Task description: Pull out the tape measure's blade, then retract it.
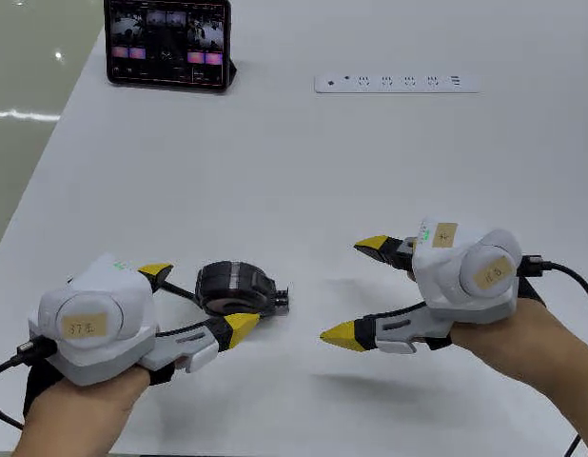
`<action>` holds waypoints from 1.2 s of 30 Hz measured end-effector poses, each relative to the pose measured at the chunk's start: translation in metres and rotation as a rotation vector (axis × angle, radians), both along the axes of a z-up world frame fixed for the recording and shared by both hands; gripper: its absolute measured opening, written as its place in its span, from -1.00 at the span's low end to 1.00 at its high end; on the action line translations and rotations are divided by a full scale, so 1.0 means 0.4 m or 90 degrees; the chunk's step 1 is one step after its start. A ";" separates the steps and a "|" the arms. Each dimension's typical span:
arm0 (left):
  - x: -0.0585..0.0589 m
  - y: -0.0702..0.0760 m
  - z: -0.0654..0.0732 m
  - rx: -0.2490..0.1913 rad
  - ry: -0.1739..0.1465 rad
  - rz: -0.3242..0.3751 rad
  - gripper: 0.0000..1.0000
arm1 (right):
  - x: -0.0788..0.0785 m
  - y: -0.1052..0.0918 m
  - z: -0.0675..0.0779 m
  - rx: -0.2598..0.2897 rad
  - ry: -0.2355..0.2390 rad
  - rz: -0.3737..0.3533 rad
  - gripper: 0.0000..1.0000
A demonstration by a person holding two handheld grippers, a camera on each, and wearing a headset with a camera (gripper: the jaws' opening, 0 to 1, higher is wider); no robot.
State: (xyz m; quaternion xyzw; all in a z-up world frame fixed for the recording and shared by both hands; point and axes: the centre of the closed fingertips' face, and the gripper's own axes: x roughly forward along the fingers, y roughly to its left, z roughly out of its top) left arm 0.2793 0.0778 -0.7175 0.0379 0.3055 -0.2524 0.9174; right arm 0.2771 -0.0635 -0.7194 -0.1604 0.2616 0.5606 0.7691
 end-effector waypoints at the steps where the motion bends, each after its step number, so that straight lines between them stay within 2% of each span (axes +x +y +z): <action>1: -0.004 0.004 0.000 0.005 0.004 -0.001 0.48 | -0.002 -0.007 0.001 -0.001 0.003 -0.003 0.42; 4: -0.011 0.016 -0.008 0.012 0.016 -0.004 0.43 | -0.008 -0.021 0.004 0.002 0.005 -0.013 0.38; 8: -0.021 0.017 -0.006 0.017 0.017 -0.014 0.43 | -0.019 -0.040 0.002 -0.007 0.013 -0.021 0.32; 24: -0.049 0.049 0.009 0.038 0.011 -0.048 0.50 | -0.032 -0.116 0.016 -0.012 0.011 -0.063 0.45; 36: -0.076 0.079 0.025 0.050 -0.001 -0.064 0.72 | -0.051 -0.164 0.032 -0.010 0.009 -0.090 0.55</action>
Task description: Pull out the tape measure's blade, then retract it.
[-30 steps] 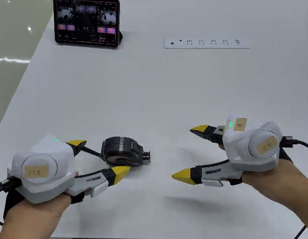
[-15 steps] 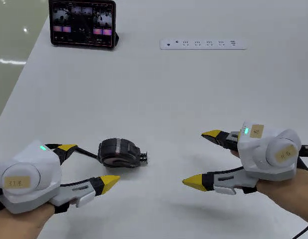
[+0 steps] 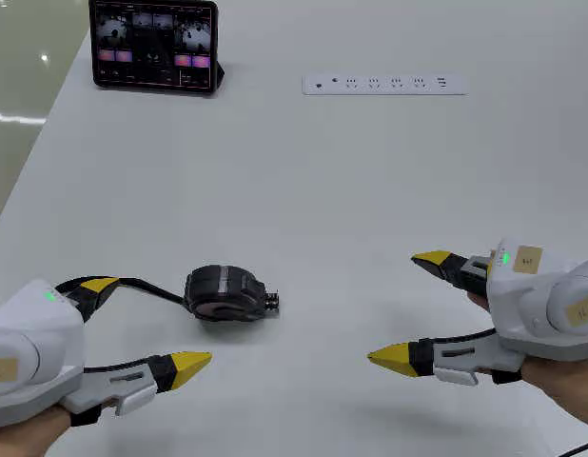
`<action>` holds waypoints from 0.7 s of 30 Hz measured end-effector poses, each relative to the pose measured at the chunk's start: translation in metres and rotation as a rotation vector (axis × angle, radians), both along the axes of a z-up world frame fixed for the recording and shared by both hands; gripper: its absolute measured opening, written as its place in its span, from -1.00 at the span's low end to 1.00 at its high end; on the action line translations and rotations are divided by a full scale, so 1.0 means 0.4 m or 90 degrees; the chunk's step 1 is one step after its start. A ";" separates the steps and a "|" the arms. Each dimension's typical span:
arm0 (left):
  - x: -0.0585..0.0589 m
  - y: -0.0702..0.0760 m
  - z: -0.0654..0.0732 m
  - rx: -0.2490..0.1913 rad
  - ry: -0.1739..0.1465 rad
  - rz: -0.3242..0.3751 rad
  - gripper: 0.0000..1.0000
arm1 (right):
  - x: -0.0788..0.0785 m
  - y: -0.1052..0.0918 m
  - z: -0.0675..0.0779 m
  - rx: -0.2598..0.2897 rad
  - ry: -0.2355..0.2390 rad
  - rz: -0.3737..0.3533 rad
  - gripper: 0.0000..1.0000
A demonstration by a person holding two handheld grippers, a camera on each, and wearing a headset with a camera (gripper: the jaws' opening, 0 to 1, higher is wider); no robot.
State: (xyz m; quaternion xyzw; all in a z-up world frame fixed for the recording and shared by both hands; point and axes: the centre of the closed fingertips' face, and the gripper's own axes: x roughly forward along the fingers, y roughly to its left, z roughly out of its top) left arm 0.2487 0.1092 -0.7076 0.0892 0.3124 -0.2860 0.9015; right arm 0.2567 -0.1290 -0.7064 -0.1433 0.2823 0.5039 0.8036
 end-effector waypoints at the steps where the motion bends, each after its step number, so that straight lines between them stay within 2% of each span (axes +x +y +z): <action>1: -0.001 0.000 0.001 0.001 0.000 -0.001 0.74 | -0.001 -0.003 0.002 0.002 0.000 -0.003 0.55; 4: -0.003 -0.005 0.003 -0.005 -0.001 -0.009 0.84 | -0.007 -0.013 0.006 0.007 -0.006 -0.008 0.56; 7: -0.009 -0.013 0.005 -0.008 -0.002 -0.023 0.88 | -0.013 -0.019 0.013 0.025 -0.003 -0.016 0.66; 14: -0.019 -0.026 0.012 -0.022 0.003 -0.043 0.97 | -0.022 -0.044 0.008 0.020 -0.004 -0.027 0.71; 21: -0.027 -0.018 0.016 -0.018 0.002 -0.059 0.98 | -0.031 -0.072 0.008 0.016 -0.001 -0.040 0.82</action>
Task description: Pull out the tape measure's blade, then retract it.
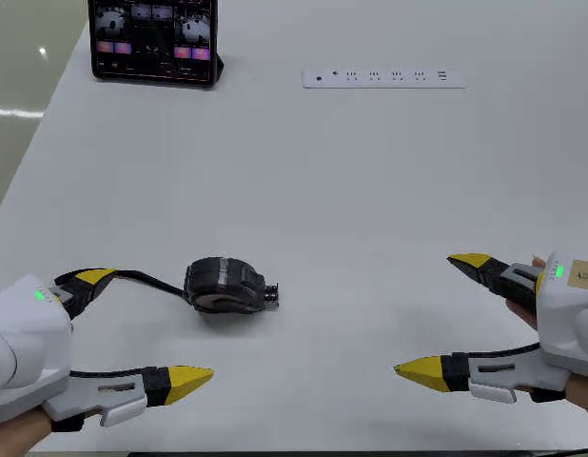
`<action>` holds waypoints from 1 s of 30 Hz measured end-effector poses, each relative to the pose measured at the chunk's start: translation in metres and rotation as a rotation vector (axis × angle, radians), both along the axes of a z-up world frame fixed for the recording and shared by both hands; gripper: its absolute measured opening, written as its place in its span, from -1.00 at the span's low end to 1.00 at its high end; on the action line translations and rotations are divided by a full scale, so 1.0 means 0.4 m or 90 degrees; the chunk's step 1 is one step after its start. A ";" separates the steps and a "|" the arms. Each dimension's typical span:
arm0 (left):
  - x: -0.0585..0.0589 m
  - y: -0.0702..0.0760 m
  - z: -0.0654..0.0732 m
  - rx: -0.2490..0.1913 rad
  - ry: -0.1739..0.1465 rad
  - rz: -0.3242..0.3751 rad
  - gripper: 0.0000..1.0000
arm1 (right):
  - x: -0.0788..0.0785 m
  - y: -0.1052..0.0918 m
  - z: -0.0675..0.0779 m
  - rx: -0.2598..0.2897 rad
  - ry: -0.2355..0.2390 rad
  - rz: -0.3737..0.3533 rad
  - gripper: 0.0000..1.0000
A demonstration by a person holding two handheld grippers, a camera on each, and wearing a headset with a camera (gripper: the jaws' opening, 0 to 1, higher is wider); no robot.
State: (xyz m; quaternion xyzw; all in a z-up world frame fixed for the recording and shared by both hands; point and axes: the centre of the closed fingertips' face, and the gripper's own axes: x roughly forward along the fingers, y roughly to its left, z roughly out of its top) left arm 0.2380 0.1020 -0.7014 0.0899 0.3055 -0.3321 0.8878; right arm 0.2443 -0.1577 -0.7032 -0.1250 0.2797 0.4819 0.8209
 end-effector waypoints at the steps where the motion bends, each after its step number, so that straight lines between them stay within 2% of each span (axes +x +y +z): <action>1: -0.001 0.001 0.000 0.001 0.000 -0.001 0.98 | -0.001 -0.003 -0.001 -0.002 0.001 -0.001 0.84; 8: -0.006 0.004 0.001 0.002 0.001 -0.010 0.98 | -0.009 -0.029 -0.006 -0.012 0.004 -0.007 0.98; 15: -0.008 0.000 0.003 0.008 -0.009 -0.021 0.98 | -0.022 -0.038 -0.011 -0.009 0.012 -0.007 0.98; 21: -0.007 -0.005 0.001 0.009 -0.017 -0.024 0.98 | -0.015 -0.035 -0.005 -0.004 -0.001 -0.020 0.98; 30: -0.007 -0.012 -0.001 0.015 -0.022 -0.036 0.98 | -0.014 -0.035 -0.008 -0.007 0.000 -0.018 0.95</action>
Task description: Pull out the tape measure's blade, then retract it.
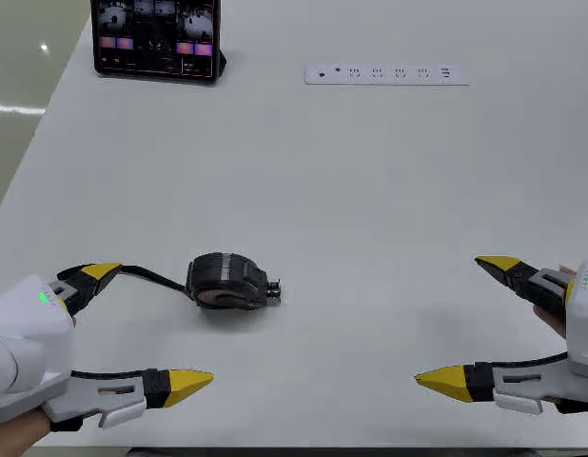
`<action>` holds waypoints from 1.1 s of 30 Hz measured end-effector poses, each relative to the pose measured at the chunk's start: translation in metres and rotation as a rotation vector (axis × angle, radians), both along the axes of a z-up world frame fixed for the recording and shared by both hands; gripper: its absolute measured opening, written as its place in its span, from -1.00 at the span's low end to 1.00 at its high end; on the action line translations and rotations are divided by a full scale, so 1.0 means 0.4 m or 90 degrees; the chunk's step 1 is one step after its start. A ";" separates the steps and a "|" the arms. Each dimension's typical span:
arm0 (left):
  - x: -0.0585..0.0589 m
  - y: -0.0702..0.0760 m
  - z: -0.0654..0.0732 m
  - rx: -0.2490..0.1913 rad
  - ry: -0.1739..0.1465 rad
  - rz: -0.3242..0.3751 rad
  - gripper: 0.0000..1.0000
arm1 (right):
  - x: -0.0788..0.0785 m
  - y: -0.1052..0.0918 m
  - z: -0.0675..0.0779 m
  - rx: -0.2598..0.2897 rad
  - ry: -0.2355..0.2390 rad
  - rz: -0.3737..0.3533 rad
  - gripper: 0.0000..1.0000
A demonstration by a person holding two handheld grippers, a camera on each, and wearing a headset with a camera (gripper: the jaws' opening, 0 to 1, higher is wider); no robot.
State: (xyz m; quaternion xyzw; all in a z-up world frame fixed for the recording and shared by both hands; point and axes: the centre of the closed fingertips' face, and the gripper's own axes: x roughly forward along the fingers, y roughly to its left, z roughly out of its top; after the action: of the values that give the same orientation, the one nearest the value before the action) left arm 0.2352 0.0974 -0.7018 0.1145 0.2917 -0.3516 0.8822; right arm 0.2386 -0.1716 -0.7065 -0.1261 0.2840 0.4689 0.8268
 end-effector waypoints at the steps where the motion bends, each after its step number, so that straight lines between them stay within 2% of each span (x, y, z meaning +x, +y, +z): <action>1: 0.000 0.000 0.001 0.000 -0.001 0.000 0.98 | 0.000 0.000 0.000 -0.001 -0.001 0.001 0.95; 5: -0.002 0.003 -0.001 0.005 -0.001 -0.005 0.98 | -0.001 -0.003 0.000 -0.002 -0.004 0.004 0.97; 16: -0.005 -0.003 0.008 0.015 -0.025 -0.021 0.98 | -0.005 -0.015 -0.003 -0.010 -0.003 0.007 0.98; 28: -0.009 0.003 0.010 0.011 -0.021 -0.018 0.98 | -0.011 -0.018 -0.005 -0.005 0.005 0.004 0.97; 32: -0.018 -0.003 0.003 0.007 -0.008 -0.026 0.98 | -0.014 -0.019 -0.004 -0.005 0.007 0.004 0.97; 33: -0.015 0.000 0.003 0.011 -0.013 -0.023 0.98 | -0.015 -0.020 -0.005 -0.006 0.008 0.004 0.97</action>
State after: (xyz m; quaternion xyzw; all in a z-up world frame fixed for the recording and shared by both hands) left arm 0.2291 0.0972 -0.7007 0.1306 0.2834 -0.3638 0.8777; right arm 0.2326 -0.1795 -0.7083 -0.1279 0.2909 0.4712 0.8228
